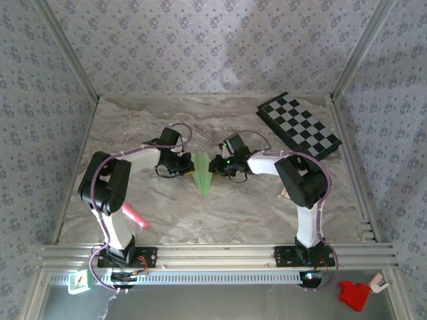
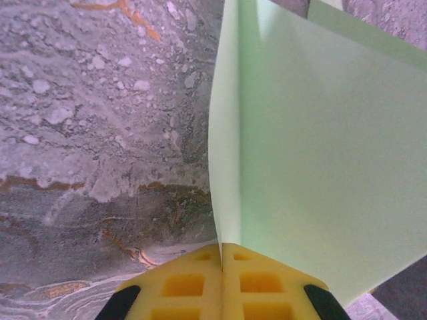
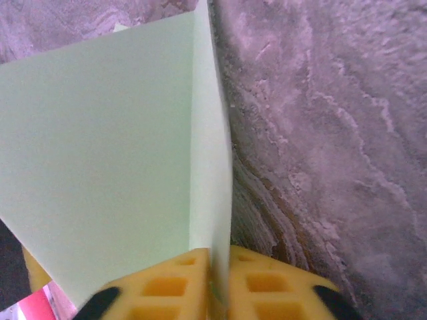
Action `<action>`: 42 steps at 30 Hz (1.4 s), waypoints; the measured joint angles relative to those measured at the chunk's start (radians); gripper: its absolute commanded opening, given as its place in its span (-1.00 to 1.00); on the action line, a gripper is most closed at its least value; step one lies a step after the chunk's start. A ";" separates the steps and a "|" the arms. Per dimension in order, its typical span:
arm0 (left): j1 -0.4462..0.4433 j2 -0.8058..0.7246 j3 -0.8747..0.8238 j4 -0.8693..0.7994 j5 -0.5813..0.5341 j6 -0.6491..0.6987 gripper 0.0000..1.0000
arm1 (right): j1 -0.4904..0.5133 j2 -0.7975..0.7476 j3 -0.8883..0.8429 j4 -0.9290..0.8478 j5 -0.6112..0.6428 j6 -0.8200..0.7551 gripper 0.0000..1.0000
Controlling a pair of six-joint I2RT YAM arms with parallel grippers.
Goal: Fold a paper plane with a square sheet of paper (pick it up from the middle)
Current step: Move the paper plane to the center of the table.
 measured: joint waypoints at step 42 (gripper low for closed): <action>-0.060 -0.232 -0.091 -0.011 -0.080 -0.100 -0.34 | 0.002 -0.080 -0.100 0.093 0.078 0.082 -0.83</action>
